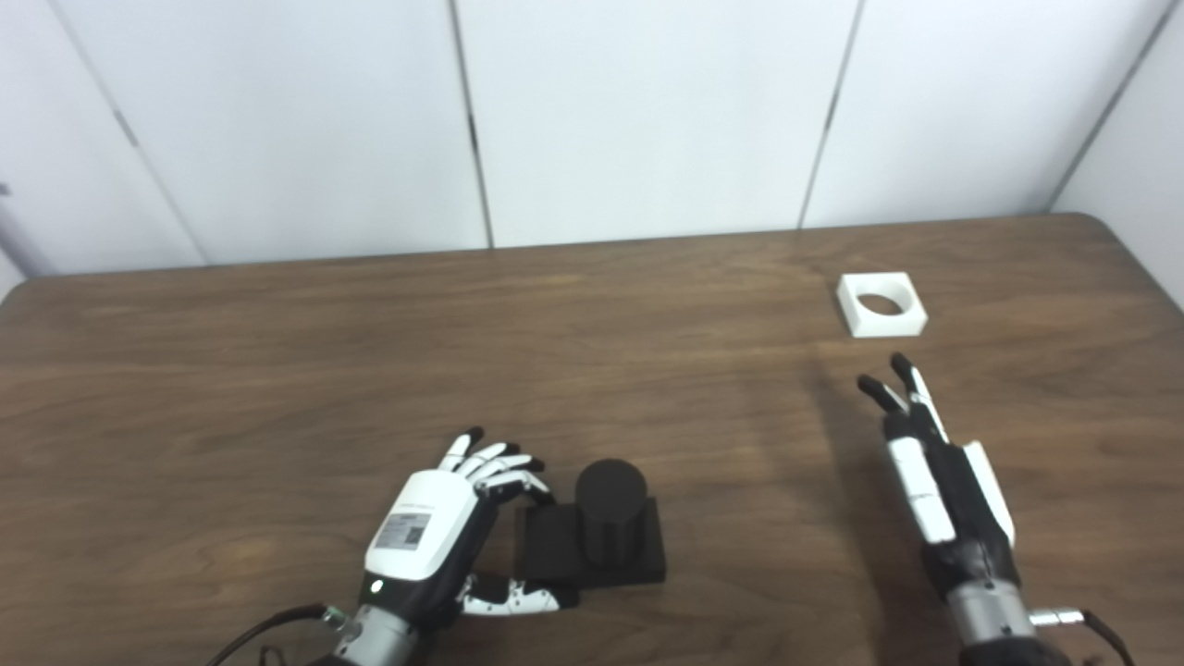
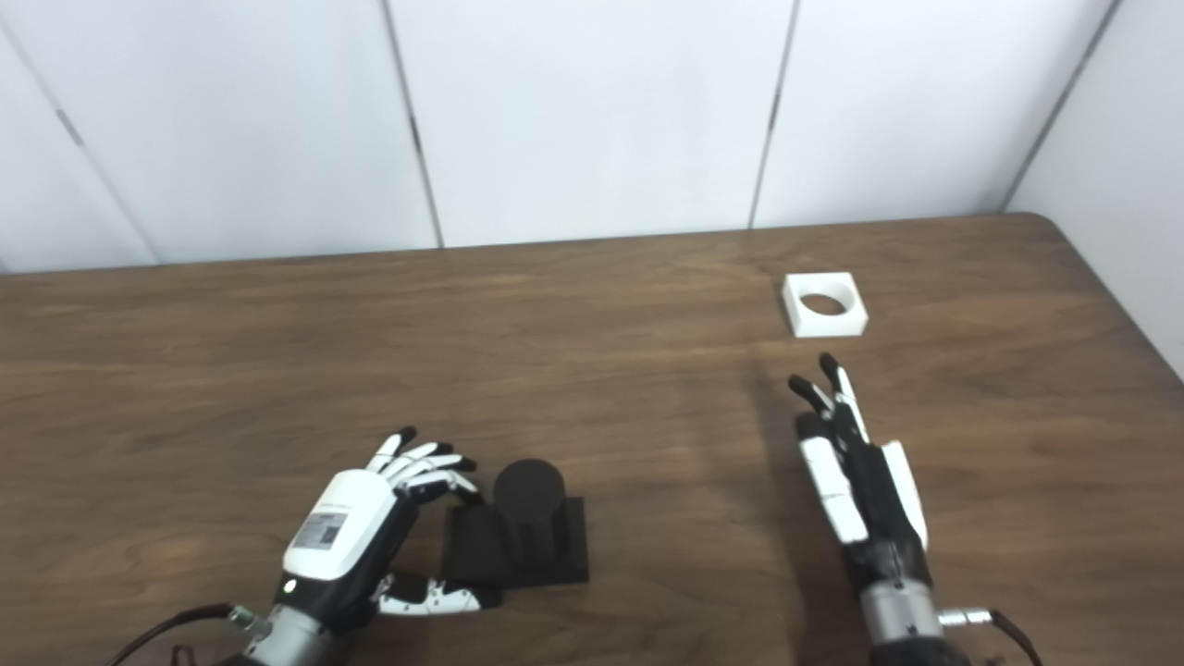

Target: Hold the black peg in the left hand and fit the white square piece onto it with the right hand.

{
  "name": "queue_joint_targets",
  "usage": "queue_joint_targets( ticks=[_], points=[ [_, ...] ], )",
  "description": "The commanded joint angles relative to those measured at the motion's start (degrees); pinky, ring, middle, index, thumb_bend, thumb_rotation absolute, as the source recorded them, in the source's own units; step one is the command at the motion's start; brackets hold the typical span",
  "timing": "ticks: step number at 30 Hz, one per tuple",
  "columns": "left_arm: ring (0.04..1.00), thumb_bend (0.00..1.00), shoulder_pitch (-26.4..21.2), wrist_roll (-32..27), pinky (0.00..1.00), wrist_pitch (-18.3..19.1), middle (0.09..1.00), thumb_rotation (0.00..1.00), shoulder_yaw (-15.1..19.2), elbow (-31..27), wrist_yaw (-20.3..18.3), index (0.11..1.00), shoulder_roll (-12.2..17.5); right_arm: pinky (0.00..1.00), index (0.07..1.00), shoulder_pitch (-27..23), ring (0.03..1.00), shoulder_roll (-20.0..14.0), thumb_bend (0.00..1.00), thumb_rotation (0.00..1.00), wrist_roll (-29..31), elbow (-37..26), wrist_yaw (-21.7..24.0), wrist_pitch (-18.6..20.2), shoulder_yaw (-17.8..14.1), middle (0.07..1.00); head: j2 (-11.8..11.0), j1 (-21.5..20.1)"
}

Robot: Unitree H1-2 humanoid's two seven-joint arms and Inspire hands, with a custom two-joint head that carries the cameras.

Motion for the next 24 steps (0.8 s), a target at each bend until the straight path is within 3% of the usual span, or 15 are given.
queue_joint_targets(
  ticks=[1, 6, 9, 14, 17, 20, 24],
  points=[
    [0.881, 0.51, 1.4, 1.4, 1.00, 0.0, 0.798, 0.05, -1.4, 0.2, -3.9, 0.487, 0.3, 1.00, 0.993, -2.7, 0.977, -2.5, 0.57, 0.79, -2.7, -3.5, 1.0, 2.3, -0.9, 0.943, 0.1, 0.0],
    [0.881, 0.51, 1.2, 1.7, 1.00, 0.4, 0.796, 0.05, -1.2, -0.4, -4.7, 0.488, 0.0, 1.00, 0.969, -6.8, 0.978, -6.4, 0.63, 0.69, -4.0, -6.5, 3.9, 10.4, -2.8, 0.950, 0.3, -0.5],
    [0.878, 0.51, 1.2, 2.1, 1.00, 0.9, 0.793, 0.05, -1.4, -0.9, -5.5, 0.487, -0.1, 0.98, 0.965, -9.2, 0.964, -9.9, 0.63, 0.70, -6.5, -7.2, 5.4, 12.8, -3.2, 0.946, 0.0, -1.4],
    [0.868, 0.51, 1.2, 2.3, 1.00, 1.0, 0.784, 0.05, -1.7, -1.2, -5.8, 0.487, -0.3, 0.97, 0.959, -13.5, 0.956, -15.5, 0.67, 0.58, -9.2, -5.7, 7.9, 14.6, -3.7, 0.941, -0.4, -2.5],
    [0.866, 0.51, 1.3, 2.2, 1.00, 1.4, 0.781, 0.05, -1.8, -1.5, -6.1, 0.487, -0.2, 0.97, 0.967, -17.2, 0.977, -19.9, 0.76, 0.48, -13.1, -3.7, 10.4, 16.5, -2.2, 0.955, -0.4, -2.7],
    [0.864, 0.51, 1.4, 2.1, 1.00, 1.6, 0.780, 0.05, -1.7, -1.6, -6.3, 0.487, -0.3, 0.95, 0.978, -19.8, 0.996, -23.4, 0.81, 0.44, -15.6, -1.7, 12.4, 16.6, -0.8, 0.970, -0.9, -4.7],
    [0.858, 0.51, 1.5, 2.2, 1.00, 1.2, 0.774, 0.05, -1.6, -1.4, -5.9, 0.487, -0.2, 0.96, 0.988, -25.5, 1.000, -27.8, 0.88, 0.30, -18.0, 2.4, 16.1, 16.8, 1.4, 0.992, -1.4, -6.5]
  ],
)
